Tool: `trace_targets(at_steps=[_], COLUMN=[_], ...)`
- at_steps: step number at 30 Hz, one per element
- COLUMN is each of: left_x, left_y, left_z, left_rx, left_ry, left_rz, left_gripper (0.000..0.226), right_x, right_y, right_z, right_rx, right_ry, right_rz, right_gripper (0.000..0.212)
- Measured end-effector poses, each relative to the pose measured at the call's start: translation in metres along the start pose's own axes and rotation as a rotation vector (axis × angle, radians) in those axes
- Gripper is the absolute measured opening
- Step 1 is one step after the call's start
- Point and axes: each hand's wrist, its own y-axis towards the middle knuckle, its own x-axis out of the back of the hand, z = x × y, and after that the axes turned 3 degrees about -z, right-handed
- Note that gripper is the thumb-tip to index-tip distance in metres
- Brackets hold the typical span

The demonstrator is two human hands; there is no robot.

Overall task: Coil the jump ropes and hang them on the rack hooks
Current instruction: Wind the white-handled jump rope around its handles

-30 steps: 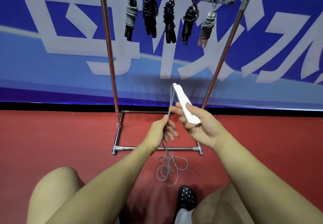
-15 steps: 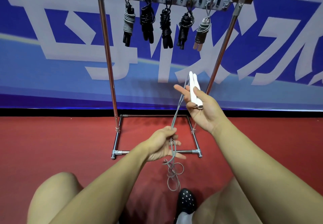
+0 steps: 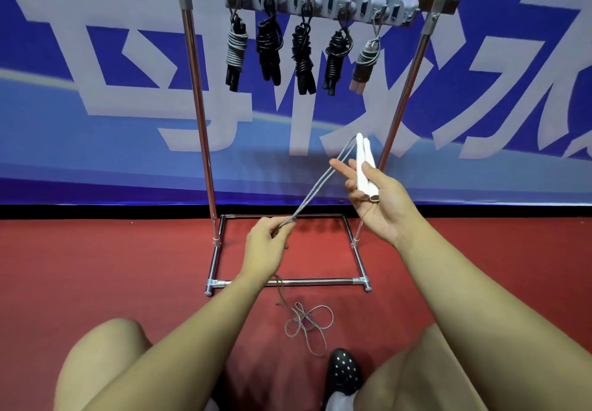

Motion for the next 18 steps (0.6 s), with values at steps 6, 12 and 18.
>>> trace_targets(at_steps=[6,12,18], left_x=[0.005,0.002,-0.002], left_y=[0.007,-0.004,-0.015], left_z=[0.012,-0.003,-0.017], left_rx=[0.097,0.255,0.107], left_ry=[0.293,-0.213,0.065], left_rz=[0.085,0.126,0.11], left_gripper=[0.012,0.024,0.018], right_x=[0.0,0.004,0.015], right_y=[-0.001,0.008,0.018], right_z=[-0.01,-0.018,-0.024], right_rx=[-0.031,0.01,0.034], right_ry=[-0.057,0.08,0.176], right_rz=[0.031,0.016,-0.093], right_gripper=[0.029,0.033,0.024])
